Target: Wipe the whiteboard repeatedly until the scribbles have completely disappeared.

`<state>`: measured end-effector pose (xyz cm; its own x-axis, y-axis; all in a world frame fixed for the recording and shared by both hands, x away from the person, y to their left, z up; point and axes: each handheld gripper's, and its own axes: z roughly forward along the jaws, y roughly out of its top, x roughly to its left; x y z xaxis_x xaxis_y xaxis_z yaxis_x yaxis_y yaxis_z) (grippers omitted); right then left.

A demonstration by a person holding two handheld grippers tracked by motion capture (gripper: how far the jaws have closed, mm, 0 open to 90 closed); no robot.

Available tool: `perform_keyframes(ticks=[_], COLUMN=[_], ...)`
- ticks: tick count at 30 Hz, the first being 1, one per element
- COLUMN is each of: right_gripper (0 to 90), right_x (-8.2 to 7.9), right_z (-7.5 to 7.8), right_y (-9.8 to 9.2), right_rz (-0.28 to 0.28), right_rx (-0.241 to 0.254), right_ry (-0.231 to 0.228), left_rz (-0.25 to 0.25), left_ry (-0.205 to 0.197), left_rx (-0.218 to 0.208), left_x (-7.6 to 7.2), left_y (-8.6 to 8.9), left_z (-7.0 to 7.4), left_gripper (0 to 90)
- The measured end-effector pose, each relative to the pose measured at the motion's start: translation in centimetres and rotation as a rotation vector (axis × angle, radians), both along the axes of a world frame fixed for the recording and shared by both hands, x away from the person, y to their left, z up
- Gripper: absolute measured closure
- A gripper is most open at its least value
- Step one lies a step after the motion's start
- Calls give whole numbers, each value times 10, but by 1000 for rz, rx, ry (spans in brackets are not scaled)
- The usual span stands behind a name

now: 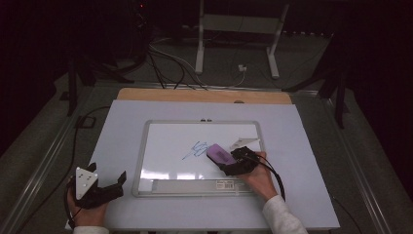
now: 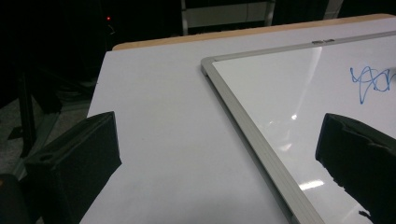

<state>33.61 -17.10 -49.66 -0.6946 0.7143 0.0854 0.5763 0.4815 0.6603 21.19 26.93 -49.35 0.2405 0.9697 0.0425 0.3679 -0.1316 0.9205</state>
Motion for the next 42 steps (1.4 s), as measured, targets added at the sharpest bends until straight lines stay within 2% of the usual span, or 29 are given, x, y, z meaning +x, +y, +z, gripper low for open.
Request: perform_keyframes(ticks=[5, 7, 11, 13, 17, 20, 21, 24, 26, 28, 31, 33, 36, 38, 40, 42], right_gripper=[247, 272, 399, 407, 410, 410, 410, 410, 410, 410, 410, 410, 411, 411, 411, 411], right_x=[7, 9, 10, 11, 17, 24, 25, 24, 21, 16, 13, 17, 25, 29, 29, 26], right_z=[0, -1, -6, -6, -2, -2, -3, -3, -4, -4, -3, -3, -3, -3, -3, -3], right_y=[6, 9, 14, 15, 12, 5, 4, 6, 11, 18, 26, 23, 15, 10, 11, 14], right_rz=[-15, -20, -34, -40, -120, -167, -170, -165, -127, -82, -37, -53, -138, -173, -179, -150], right_rx=[25, 26, -18, -27, -94, -89, -79, -85, -60, -57, -74, -65, -84, -74, -82, -78], right_ry=[11, 17, 11, 10, -10, 9, 19, 8, 23, 22, 15, 26, 16, 24, 19, 26], left_rz=[0, 1, 1, 1, 1, 2, 1, -1, -1, 0, 3, 4, 5, 3, 3, 3], left_ry=[0, -1, -2, -2, -2, -1, -2, 0, 1, 0, -1, -1, -1, -1, -1, -2], left_rx=[1, -2, -2, -2, 0, -1, -2, 2, 3, 3, 0, 1, -1, 0, 1, 0], left_x=[0, 0, 0, 0, -1, -1, 0, 0, 0, 0, 0, -1, -1, -1, -1, 0], left_y=[0, 0, 1, 1, 1, 1, 1, 0, -1, -1, 0, 1, 1, 1, 1, 0], left_z=[0, 0, 0, 0, 1, 0, 0, 0, 0, 0, 0, 1, 1, 0, 1, 0], left_gripper=[6, 6, 6, 6, 6, 6, 6, 6, 6, 6, 6, 6, 6, 6, 6, 6])
